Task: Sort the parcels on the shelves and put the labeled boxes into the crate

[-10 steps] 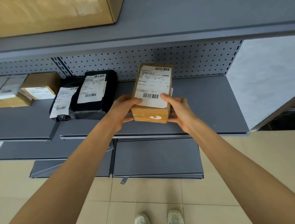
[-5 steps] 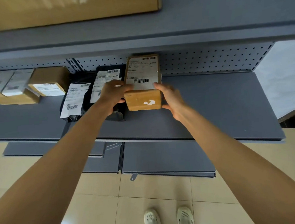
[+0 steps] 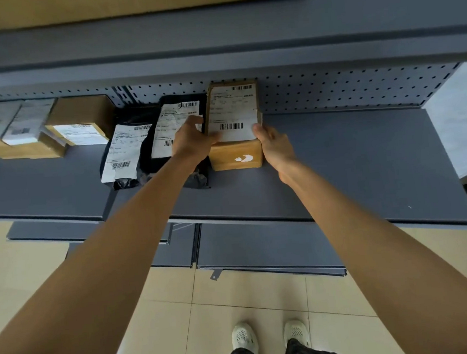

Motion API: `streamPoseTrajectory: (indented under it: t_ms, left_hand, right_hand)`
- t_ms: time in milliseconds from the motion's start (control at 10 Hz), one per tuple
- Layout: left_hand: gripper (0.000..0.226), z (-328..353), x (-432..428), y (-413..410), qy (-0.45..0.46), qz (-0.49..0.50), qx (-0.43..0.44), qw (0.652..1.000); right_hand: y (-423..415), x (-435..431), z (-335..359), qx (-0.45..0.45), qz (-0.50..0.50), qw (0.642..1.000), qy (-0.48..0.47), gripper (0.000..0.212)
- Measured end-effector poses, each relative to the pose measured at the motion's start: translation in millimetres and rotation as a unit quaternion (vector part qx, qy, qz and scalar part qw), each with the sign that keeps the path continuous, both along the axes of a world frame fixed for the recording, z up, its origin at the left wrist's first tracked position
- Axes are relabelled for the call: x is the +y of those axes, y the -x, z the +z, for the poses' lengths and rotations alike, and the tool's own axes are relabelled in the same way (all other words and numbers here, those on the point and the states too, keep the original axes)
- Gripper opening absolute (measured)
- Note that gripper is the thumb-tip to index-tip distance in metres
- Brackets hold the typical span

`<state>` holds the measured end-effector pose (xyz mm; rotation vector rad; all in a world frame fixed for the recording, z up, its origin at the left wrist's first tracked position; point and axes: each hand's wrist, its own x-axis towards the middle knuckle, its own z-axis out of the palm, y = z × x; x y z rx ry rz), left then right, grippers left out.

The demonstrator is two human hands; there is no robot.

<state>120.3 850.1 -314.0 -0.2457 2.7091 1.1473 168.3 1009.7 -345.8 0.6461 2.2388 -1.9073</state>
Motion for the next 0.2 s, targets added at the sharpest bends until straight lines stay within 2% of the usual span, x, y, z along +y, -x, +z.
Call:
streamPoseTrajectory:
  t_ms: [100, 200]
  left_hand:
    - [0.051, 2.8, 1.5, -6.2, 0.056, -0.021, -0.003, 0.998]
    - [0.053, 11.8, 2.4, -6.1, 0.150, -0.070, 0.008, 0.986]
  right_hand:
    - [-3.9, 1.7, 9.7, -0.014, 0.029, 0.999, -0.026, 0.048]
    - [-10.1, 6.9, 22.9, -0.038, 0.040, 0.996, -0.072, 0.056]
